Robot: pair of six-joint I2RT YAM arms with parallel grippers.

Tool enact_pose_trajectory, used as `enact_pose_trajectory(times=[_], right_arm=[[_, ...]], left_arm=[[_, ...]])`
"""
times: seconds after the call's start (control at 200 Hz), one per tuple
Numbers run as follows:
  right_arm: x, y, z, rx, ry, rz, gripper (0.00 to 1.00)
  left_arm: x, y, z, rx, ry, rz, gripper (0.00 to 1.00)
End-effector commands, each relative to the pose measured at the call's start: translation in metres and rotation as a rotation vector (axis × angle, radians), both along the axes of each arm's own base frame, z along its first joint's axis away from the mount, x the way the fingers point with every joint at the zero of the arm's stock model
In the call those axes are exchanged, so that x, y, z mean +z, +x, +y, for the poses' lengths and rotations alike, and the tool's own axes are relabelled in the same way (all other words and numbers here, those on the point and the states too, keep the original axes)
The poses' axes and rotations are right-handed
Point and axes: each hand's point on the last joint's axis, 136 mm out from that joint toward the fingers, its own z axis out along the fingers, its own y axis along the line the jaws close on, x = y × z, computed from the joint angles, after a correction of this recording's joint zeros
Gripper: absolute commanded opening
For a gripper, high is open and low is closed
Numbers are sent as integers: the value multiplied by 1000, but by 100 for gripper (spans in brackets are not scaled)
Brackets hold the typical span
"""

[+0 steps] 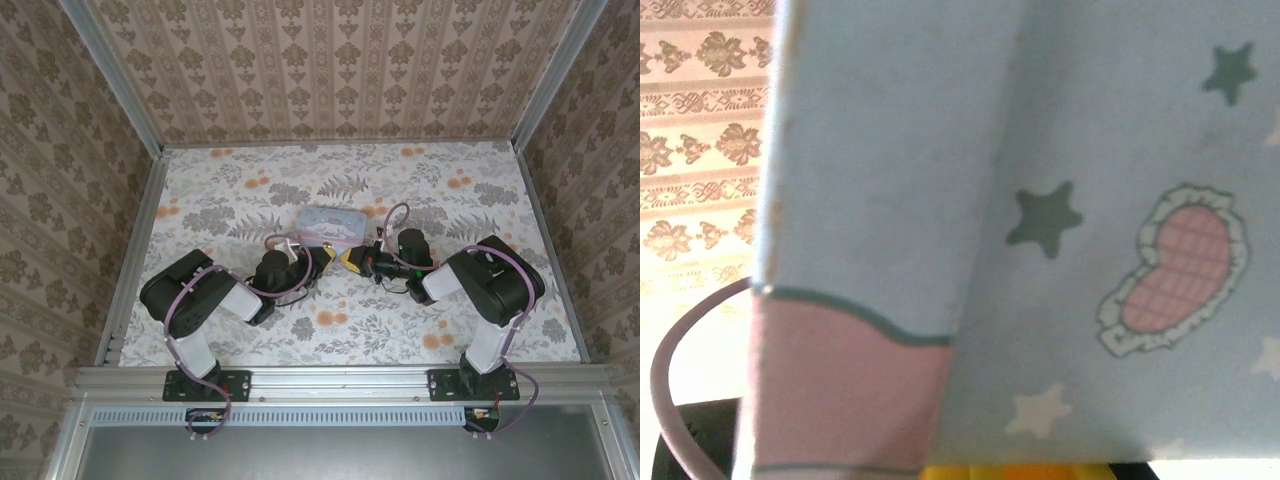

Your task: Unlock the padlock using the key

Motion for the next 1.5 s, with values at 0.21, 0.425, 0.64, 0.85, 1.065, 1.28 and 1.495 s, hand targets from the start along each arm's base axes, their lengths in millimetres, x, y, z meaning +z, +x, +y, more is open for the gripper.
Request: enact_pose_trajectory(times=[0.21, 0.425, 0.64, 0.85, 1.065, 1.28, 1.495], right_arm=[[38, 11, 8, 40, 49, -206, 0], [34, 4, 6, 90, -57, -283, 0], [47, 2, 14, 114, -51, -325, 0], [49, -10, 28, 163, -61, -371, 0], [47, -18, 24, 155, -179, -454, 0], [44, -13, 11, 107, -320, -509, 0], [53, -9, 16, 91, -297, -538, 0]], left_arm=[[51, -94, -36, -506, -156, -46, 0], [54, -96, -35, -509, -161, -50, 0], [51, -97, -35, -511, -158, -42, 0], [50, -97, -35, -503, -155, -40, 0], [43, -96, -34, -491, -145, -23, 0], [40, -96, -36, -492, -139, -16, 0], [40, -97, -39, -498, -140, -17, 0]])
